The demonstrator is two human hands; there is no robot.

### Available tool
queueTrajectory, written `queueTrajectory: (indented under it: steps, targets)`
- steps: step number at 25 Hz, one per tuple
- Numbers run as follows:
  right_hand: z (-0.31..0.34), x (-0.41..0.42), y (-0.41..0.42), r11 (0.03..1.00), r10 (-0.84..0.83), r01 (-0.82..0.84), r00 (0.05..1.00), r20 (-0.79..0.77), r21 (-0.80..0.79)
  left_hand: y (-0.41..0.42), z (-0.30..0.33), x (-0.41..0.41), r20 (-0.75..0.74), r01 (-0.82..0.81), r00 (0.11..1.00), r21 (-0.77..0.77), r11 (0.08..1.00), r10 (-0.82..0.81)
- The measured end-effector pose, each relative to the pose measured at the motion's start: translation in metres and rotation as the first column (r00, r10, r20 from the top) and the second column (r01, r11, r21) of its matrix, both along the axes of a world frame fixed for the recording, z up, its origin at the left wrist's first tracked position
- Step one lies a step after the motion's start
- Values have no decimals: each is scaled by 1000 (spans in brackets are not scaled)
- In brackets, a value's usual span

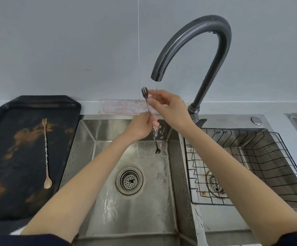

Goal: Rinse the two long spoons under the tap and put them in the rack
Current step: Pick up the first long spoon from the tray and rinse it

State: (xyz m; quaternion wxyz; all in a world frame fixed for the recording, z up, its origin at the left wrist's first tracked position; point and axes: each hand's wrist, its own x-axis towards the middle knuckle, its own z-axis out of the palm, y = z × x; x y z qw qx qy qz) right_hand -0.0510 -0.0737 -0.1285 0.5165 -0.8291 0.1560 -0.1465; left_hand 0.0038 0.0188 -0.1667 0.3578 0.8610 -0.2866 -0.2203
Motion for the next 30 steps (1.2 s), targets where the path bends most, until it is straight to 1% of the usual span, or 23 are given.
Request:
queueTrajectory:
  steps: [2,3,4,6,7,8,10,13,15,18,21,24,26,28,30]
  targets:
    - [-11,-7,-3,999,-37,36,997,-66,-3,0,4,9,-61,-39,998,-70,997,35]
    - [-20,-13,-4,999,-49,50,991,-125,7,-1,5,12,-107,-60,993,-106,993,49]
    - [-29,-19,-5,999,-40,45,980,-195,25,-2,7,15,-156,-84,986,-136,987,62]
    - [-49,-30,-4,999,28,-15,943,-331,41,-4,9,18,-259,-136,962,-187,973,84]
    - [-58,-35,-2,998,63,-51,926,-373,40,-5,10,19,-295,-161,951,-209,965,94]
    - [-66,-39,-1,996,86,-72,917,-389,50,-5,10,19,-307,-178,946,-225,958,104]
    - [-77,-44,2,993,105,-75,924,-367,94,-6,10,18,-308,-192,945,-251,949,110]
    - [-88,-45,7,992,95,-59,929,-358,112,-7,11,11,-322,-189,942,-283,940,93]
    - [-94,-46,10,993,69,-27,925,-375,115,-7,14,8,-324,-205,941,-321,925,96]
    - [-102,-50,15,999,8,12,913,-407,46,-6,23,10,-311,-214,946,-376,902,95]
    - [-107,-50,15,997,-54,75,910,-411,34,-6,30,8,-297,-205,951,-405,891,84]
    - [-105,-45,15,996,-63,81,904,-423,24,-4,36,4,-310,-224,947,-448,866,85]
    - [-103,-39,13,1000,-29,23,898,-440,-18,-1,39,2,-255,-157,966,-450,879,42]
    - [-99,-29,10,996,-2,-37,890,-457,-77,4,42,1,-151,-31,988,-414,910,-35]
    - [-96,-15,8,995,-4,-43,894,-448,-95,10,43,3,-57,67,994,-367,928,-94]
